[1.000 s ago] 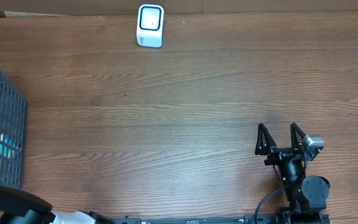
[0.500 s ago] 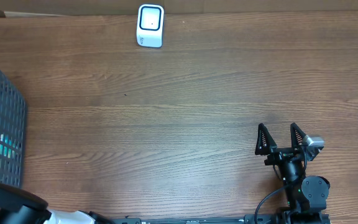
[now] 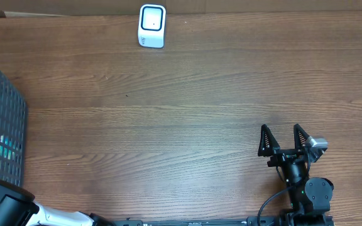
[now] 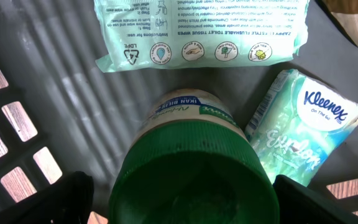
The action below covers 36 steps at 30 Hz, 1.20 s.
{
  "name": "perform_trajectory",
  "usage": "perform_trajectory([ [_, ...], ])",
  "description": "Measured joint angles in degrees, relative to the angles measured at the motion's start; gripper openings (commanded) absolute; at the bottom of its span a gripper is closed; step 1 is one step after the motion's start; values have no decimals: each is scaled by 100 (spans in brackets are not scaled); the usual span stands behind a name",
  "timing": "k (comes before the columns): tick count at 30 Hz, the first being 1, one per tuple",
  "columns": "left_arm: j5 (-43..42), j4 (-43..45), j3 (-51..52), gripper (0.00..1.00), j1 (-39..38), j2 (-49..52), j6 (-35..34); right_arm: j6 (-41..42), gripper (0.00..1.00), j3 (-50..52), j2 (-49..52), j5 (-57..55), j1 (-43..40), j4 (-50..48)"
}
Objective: Scan the item barcode
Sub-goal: 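Grasp the green-lidded jar in the basket with the left gripper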
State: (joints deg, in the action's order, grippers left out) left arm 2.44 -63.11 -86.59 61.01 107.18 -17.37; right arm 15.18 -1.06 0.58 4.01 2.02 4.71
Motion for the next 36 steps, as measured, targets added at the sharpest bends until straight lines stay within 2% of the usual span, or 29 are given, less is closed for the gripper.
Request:
perform_trajectory([
  [7,-7,199,260,89,0,0,0,0,100,0,0,2,0,-2],
  [12,-48,380,575,69,0,0,33,0,100,0,0,2,0,-2],
  [13,-52,382,595,64,0,0,26,0,100,0,0,2,0,-4],
  [14,-50,380,599,54,0,2,63,-4,100,0,0,2,0,-2],
  [16,-39,378,595,44,0,0,74,2,100,0,0,2,0,-2],
  [24,-48,-37,367,33,0,52,103,0,100,0,0,2,0,0],
  [30,-52,-1023,-669,31,0,125,103,0,100,0,0,2,0,-2],
  [36,-343,-2319,-2946,29,-2,146,98,-2,100,0,0,0,0,0],
])
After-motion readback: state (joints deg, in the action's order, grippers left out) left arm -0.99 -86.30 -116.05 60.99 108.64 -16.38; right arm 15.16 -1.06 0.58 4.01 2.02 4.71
